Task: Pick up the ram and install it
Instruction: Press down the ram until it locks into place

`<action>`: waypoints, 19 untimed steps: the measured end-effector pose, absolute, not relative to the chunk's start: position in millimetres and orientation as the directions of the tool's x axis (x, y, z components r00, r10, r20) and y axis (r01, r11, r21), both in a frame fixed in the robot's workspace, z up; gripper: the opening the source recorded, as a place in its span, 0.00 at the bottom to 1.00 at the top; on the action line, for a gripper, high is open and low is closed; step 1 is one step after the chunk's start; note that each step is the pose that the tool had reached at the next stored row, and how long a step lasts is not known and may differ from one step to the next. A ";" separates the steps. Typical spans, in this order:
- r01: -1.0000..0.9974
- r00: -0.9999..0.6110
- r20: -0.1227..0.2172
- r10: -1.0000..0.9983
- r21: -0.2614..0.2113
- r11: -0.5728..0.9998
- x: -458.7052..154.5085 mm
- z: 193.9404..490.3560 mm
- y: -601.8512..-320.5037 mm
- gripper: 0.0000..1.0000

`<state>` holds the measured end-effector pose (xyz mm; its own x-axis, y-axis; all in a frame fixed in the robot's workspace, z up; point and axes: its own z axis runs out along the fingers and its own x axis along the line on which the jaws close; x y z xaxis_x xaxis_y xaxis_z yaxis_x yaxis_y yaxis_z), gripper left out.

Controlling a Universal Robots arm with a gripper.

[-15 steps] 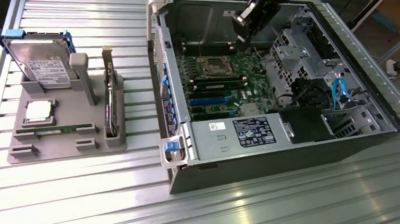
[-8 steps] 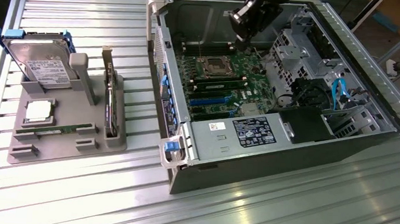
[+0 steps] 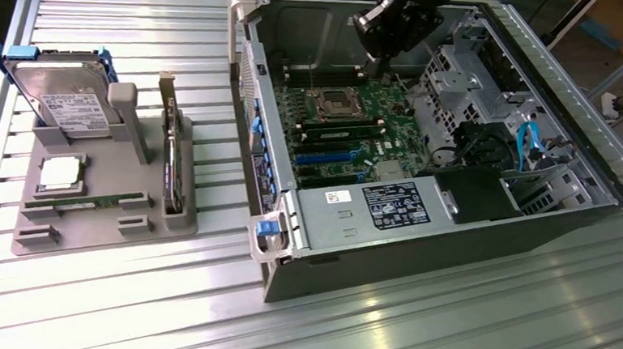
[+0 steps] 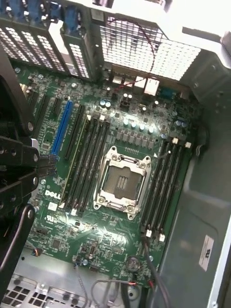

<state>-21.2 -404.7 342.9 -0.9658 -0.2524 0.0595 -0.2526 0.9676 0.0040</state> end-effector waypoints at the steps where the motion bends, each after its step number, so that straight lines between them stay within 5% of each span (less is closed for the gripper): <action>1: -0.235 -0.970 0.059 -0.235 0.004 0.972 -21.2 342.8 -404.7 0.11; 12: -0.082 -0.995 0.059 -0.082 0.004 0.997 -21.2 342.4 -404.7 0.11; 15: -0.082 -0.997 -0.002 -0.082 0.005 0.997 -21.3 342.4 -404.7 0.11; 19: -0.054 -0.999 -0.004 -0.054 0.006 0.999 -21.3 342.5 -404.7 0.11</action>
